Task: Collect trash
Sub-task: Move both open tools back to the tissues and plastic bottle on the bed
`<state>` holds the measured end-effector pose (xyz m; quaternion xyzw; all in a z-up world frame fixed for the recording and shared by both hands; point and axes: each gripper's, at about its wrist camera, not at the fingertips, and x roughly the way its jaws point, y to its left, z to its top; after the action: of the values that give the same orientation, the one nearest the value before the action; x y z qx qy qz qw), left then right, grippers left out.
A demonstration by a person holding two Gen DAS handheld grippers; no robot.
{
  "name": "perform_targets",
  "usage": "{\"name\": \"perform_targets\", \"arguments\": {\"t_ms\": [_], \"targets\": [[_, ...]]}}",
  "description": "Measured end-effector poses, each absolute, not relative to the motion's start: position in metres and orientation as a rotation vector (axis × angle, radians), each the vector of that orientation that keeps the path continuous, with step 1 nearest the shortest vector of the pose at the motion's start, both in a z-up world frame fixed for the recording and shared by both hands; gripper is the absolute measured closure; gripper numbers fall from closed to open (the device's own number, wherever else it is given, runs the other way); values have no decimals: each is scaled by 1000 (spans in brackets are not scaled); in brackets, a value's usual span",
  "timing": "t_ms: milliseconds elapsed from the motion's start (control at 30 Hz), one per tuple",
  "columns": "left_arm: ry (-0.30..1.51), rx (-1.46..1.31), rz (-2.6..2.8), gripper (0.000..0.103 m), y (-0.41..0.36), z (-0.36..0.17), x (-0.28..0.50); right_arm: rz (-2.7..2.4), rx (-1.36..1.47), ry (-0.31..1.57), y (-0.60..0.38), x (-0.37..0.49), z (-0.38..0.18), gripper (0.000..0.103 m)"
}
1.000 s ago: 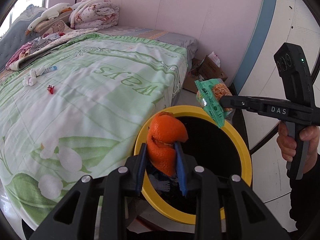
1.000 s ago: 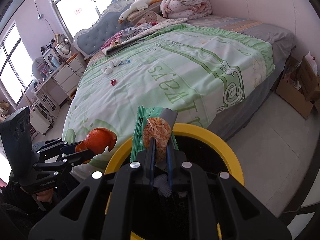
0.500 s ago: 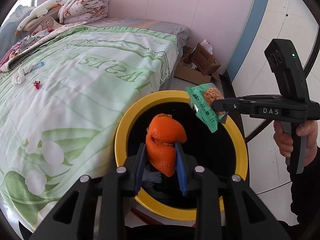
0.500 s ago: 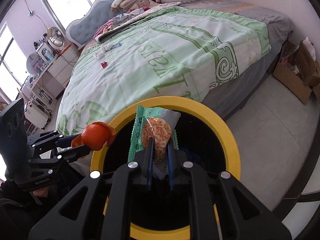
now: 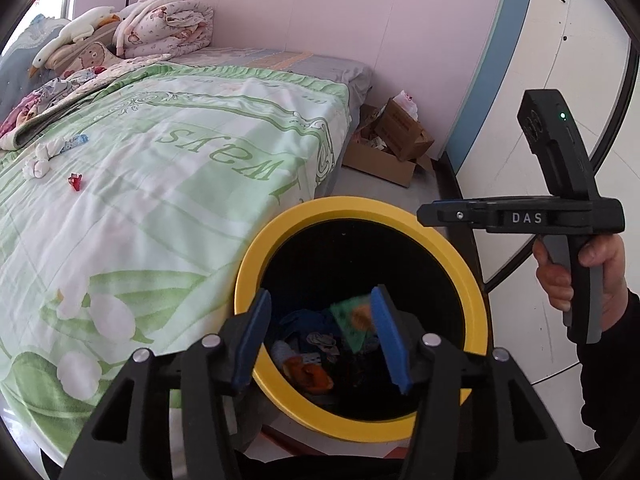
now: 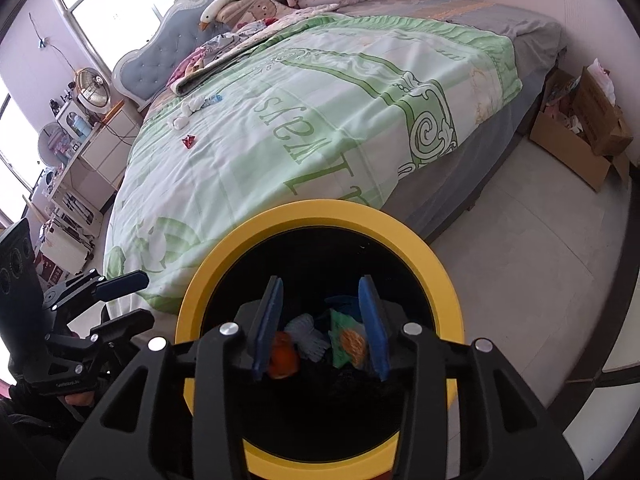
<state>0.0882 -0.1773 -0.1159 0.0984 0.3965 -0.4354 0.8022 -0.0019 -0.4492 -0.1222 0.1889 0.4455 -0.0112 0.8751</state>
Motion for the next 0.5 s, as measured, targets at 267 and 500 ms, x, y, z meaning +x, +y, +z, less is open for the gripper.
{"name": "perform_targets", "arguments": {"t_ms": [267, 500], "targets": [[782, 174, -878, 47, -156, -106, 113, -7, 354, 871, -446, 30, -109, 65], [733, 88, -760, 38, -116, -97, 162, 73, 294, 805, -422, 99, -88, 60]]}}
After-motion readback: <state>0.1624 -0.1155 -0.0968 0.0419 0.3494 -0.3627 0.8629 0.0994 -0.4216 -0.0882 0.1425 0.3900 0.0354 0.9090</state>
